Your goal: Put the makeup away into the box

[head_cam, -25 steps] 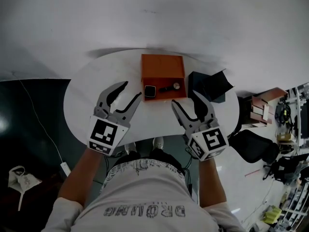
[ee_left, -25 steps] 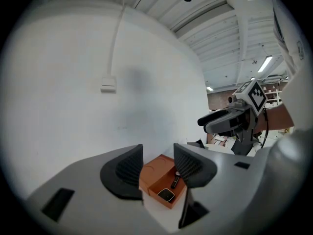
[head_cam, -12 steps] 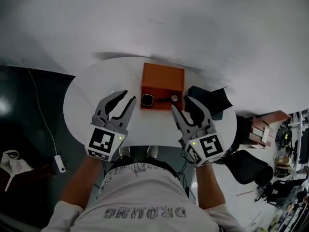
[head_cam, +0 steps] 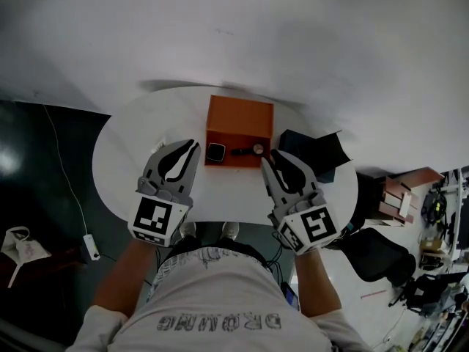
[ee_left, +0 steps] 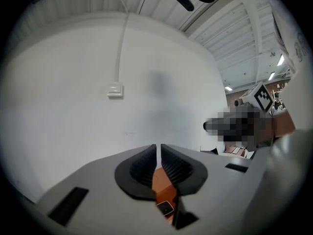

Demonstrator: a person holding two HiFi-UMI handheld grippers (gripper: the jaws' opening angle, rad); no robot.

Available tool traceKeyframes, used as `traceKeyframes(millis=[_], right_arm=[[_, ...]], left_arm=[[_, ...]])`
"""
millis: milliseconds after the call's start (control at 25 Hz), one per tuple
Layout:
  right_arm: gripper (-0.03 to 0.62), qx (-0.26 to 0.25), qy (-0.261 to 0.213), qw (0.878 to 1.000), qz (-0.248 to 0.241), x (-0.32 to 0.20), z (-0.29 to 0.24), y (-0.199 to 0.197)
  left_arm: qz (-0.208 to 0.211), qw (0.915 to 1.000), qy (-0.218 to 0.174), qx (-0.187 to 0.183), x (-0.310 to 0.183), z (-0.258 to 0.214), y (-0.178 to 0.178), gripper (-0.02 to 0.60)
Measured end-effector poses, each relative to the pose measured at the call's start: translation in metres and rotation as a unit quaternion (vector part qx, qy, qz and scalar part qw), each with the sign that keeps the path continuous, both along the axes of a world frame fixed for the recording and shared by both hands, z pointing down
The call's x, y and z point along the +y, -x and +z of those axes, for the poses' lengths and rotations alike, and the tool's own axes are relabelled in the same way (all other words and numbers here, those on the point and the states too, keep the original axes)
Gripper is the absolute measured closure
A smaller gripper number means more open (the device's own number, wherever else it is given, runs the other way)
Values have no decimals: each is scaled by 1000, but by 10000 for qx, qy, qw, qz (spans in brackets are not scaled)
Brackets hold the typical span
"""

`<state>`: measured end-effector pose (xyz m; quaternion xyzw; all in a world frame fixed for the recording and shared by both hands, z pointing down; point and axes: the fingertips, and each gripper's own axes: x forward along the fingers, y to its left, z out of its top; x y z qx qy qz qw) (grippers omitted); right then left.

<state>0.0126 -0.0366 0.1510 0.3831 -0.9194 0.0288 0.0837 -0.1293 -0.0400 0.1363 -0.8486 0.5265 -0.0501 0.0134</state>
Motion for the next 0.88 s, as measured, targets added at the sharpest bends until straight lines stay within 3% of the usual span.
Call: traceKeyframes(millis=[520,880], right_arm=[[585,-190,189,9996,50,-12,11,-9],[586,-40,328,9995,2,-17,24,-4]], left_arm=[[-42,9998,180,29,-8,11,-3,552],[-25,9996,297,15,-14,20,-3,557]])
